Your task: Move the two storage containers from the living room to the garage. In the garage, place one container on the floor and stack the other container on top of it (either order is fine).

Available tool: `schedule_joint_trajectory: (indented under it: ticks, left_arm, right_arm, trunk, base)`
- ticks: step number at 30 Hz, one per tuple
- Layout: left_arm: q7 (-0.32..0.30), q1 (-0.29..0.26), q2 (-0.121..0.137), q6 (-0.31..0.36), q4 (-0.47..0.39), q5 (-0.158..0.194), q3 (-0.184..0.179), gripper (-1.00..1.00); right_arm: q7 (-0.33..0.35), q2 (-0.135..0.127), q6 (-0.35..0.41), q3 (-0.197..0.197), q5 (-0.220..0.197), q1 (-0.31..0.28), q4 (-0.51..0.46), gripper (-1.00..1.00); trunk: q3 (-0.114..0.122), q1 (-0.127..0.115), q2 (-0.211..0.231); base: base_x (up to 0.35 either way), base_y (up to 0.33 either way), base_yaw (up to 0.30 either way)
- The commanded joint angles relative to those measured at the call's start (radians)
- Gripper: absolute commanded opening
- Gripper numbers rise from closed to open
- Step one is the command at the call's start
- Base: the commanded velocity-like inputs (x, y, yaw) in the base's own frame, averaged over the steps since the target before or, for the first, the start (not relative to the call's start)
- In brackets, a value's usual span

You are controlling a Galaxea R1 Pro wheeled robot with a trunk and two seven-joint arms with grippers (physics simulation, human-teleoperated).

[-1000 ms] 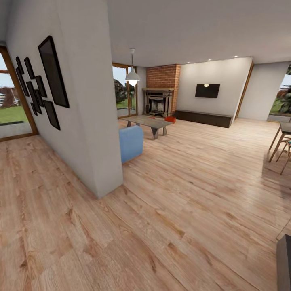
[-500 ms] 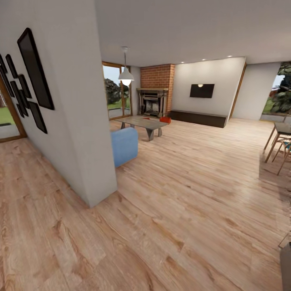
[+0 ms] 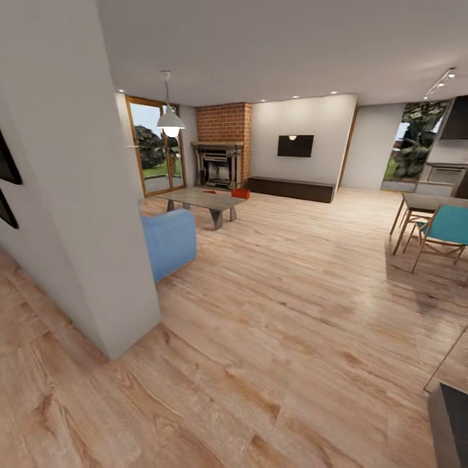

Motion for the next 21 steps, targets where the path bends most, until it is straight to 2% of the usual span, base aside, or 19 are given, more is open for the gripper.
schedule_joint_trajectory:
  ticks: [1,9,21]
  left_arm:
    - [0.0,0.0,0.0,-0.003,0.0,0.005,0.001,1.0]
    - [0.001,0.0,0.0,-0.003,0.0,0.005,0.001,1.0]
    - [0.0,0.0,0.0,-0.003,0.0,0.005,0.001,1.0]
  right_arm:
    - [0.0,0.001,-0.004,0.008,-0.008,-0.001,0.003,1.0]
    - [0.0,0.0,-0.003,0.008,-0.008,-0.001,0.003,1.0]
    - [0.0,-0.001,-0.005,0.008,-0.008,-0.001,0.003,1.0]
  trunk:
    - [-0.001,0.001,0.0]
    - [-0.001,0.001,0.0]
    - [-0.001,0.001,0.0]
  base:
    - [0.322,0.0,-0.232]
    - [0.321,0.0,-0.089]
    - [0.321,0.0,-0.239]
